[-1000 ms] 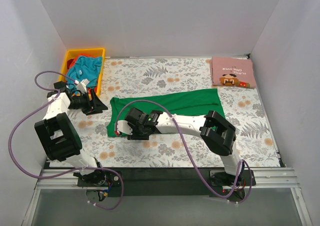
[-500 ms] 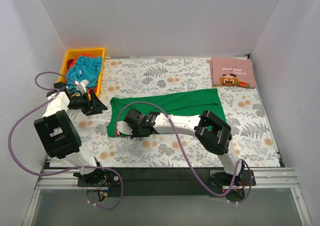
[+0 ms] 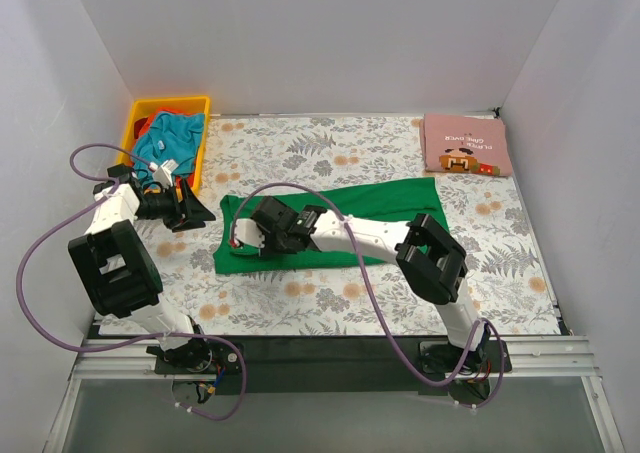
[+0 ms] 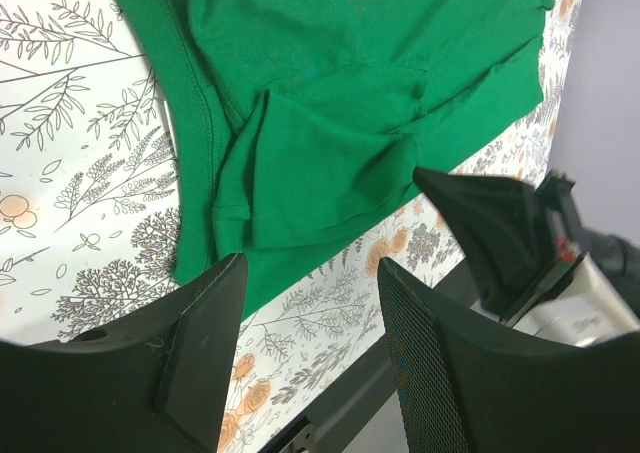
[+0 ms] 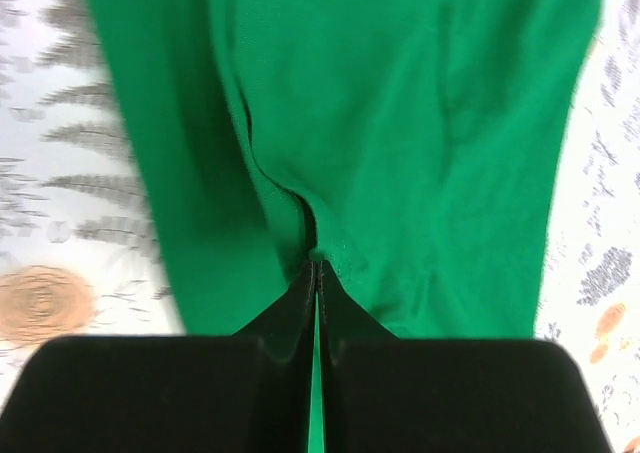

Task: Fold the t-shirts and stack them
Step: Fold the tshirt

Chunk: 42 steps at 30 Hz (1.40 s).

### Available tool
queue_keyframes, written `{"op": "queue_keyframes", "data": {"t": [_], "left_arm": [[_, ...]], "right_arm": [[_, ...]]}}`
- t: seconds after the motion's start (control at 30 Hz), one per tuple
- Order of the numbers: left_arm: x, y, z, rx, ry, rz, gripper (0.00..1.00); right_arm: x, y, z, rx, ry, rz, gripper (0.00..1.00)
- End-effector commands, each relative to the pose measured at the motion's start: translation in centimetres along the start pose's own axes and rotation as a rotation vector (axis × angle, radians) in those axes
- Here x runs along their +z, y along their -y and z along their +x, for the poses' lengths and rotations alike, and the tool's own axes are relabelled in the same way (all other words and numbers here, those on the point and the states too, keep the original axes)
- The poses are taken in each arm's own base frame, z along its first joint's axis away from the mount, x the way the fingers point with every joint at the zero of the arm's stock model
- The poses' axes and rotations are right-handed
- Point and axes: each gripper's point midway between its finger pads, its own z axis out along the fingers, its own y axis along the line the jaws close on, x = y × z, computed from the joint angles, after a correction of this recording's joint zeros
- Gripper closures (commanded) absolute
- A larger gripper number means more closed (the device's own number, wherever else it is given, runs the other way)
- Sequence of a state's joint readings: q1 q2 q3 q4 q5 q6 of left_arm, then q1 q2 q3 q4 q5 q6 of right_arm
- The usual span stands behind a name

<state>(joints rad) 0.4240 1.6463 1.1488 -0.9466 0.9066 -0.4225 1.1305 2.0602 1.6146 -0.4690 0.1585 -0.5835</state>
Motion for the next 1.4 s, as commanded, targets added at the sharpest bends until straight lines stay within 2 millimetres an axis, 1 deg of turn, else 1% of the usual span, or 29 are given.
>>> {"op": "queue_keyframes", "data": {"t": [0.0, 0.03, 0.07, 0.1, 0.13, 0.3, 0.43, 0.57, 0.7, 0.83, 0.9, 0.97, 1.0, 1.03, 1.07, 1.1, 1.13, 1.17, 1.2, 1.23, 1.3, 1.33, 1.37], "left_arm": [[-0.8, 0.8, -1.1, 0.044, 0.033, 0.019, 0.46], [-0.8, 0.8, -1.2, 0.049, 0.035, 0.019, 0.46], [-0.8, 0.9, -1.1, 0.053, 0.038, 0.018, 0.46], [-0.8, 0.9, -1.1, 0.052, 0.038, 0.018, 0.46], [-0.8, 0.9, -1.1, 0.054, 0.040, 0.018, 0.46], [-0.7, 0.6, -1.0, 0.054, 0.038, 0.015, 0.46], [-0.7, 0.5, -1.1, 0.063, 0.042, 0.008, 0.46], [-1.0, 0.5, -1.5, 0.085, 0.049, -0.010, 0.46], [-1.1, 0.8, -1.5, 0.110, 0.064, -0.003, 0.46], [-1.1, 0.8, -1.5, 0.139, 0.071, -0.012, 0.47], [-1.0, 0.6, -2.1, 0.177, 0.086, -0.036, 0.49], [-0.5, 1.1, -2.6, 0.216, 0.083, -0.039, 0.54], [-0.3, 1.5, -3.5, 0.231, 0.096, -0.043, 0.56], [0.7, 1.9, -3.7, 0.240, 0.075, -0.043, 0.60], [1.2, 2.2, -3.9, 0.250, 0.066, -0.050, 0.61], [1.7, 2.7, -4.8, 0.285, 0.073, -0.058, 0.62], [3.1, 3.1, -4.7, 0.294, 0.047, -0.084, 0.63], [3.6, 3.1, -5.0, 0.303, 0.050, -0.106, 0.65], [4.2, 3.5, -5.9, 0.330, 0.071, -0.111, 0.66], [5.4, 3.5, -5.7, 0.328, 0.047, -0.132, 0.66], [6.5, 3.5, -6.1, 0.337, 0.039, -0.150, 0.67], [7.6, 3.5, -6.1, 0.335, 0.018, -0.155, 0.66], [7.9, 3.0, -6.3, 0.338, 0.018, -0.186, 0.66]], "right_arm": [[-1.2, 4.2, -0.8, 0.037, 0.043, 0.082, 0.99], [-0.8, 5.4, -0.2, 0.060, 0.036, 0.095, 0.99], [-0.7, 5.9, 0.0, 0.073, 0.034, 0.099, 0.99], [-0.6, 7.0, 0.7, 0.096, 0.030, 0.110, 0.99], [-0.3, 7.6, 0.7, 0.114, 0.033, 0.116, 0.99], [0.8, 9.6, 1.6, 0.177, 0.040, 0.121, 0.99], [2.1, 10.0, 2.5, 0.197, 0.027, 0.120, 0.99], [2.5, 10.0, 3.2, 0.199, 0.004, 0.128, 0.99], [2.3, 10.8, 3.8, 0.229, -0.010, 0.161, 0.99], [1.7, 11.9, 4.5, 0.277, -0.031, 0.215, 0.99], [1.1, 12.3, 4.7, 0.296, -0.021, 0.225, 0.99], [1.2, 11.9, 4.8, 0.299, -0.015, 0.209, 0.99], [1.3, 11.8, 4.8, 0.300, -0.016, 0.203, 0.99], [1.3, 11.6, 4.8, 0.298, -0.015, 0.196, 0.99], [1.5, 11.4, 5.1, 0.298, -0.022, 0.191, 0.99], [1.6, 11.3, 5.2, 0.298, -0.025, 0.189, 0.99], [1.7, 11.1, 5.4, 0.299, -0.034, 0.188, 0.99], [1.9, 10.8, 5.9, 0.303, -0.045, 0.181, 0.99], [1.8, 10.8, 5.9, 0.307, -0.044, 0.183, 0.99], [1.9, 10.7, 6.2, 0.310, -0.052, 0.183, 0.99], [1.9, 10.4, 6.5, 0.317, -0.059, 0.178, 0.99], [1.9, 10.2, 6.5, 0.317, -0.058, 0.175, 0.99], [1.9, 10.2, 6.5, 0.319, -0.058, 0.172, 0.99]]}}
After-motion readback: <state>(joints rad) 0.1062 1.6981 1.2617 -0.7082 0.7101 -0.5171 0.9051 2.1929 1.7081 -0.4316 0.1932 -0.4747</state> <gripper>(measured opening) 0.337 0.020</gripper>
